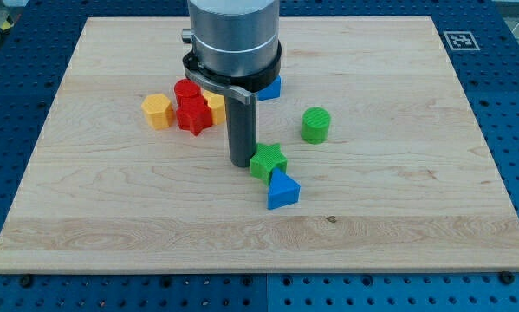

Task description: Slide the yellow heart along with red circle slightly up and left

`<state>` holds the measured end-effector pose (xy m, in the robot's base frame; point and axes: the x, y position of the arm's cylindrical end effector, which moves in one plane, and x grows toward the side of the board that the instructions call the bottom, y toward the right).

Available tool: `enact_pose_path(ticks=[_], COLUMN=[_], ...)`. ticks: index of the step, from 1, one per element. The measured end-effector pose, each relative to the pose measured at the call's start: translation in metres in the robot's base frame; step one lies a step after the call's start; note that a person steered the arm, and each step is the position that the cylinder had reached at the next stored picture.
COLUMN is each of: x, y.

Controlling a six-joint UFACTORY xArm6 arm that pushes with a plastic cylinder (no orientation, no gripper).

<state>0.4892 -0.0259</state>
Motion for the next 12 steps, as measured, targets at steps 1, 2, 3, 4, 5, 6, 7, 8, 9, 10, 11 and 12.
enact_pose_path(ticks=[1, 2, 3, 4, 5, 6, 7, 8, 9, 10, 11, 12], x=[0.0, -0.007, -0.021, -0.025, -0.037, -0.039, -0.054, -0.055, -0.056, -0.07, -0.082, -0.101], y=[0.0, -0.007, -0.021, -0.023, -0.03, -0.029, -0.006, -0.003, -0.003, -0.014, -0.021, -0.027])
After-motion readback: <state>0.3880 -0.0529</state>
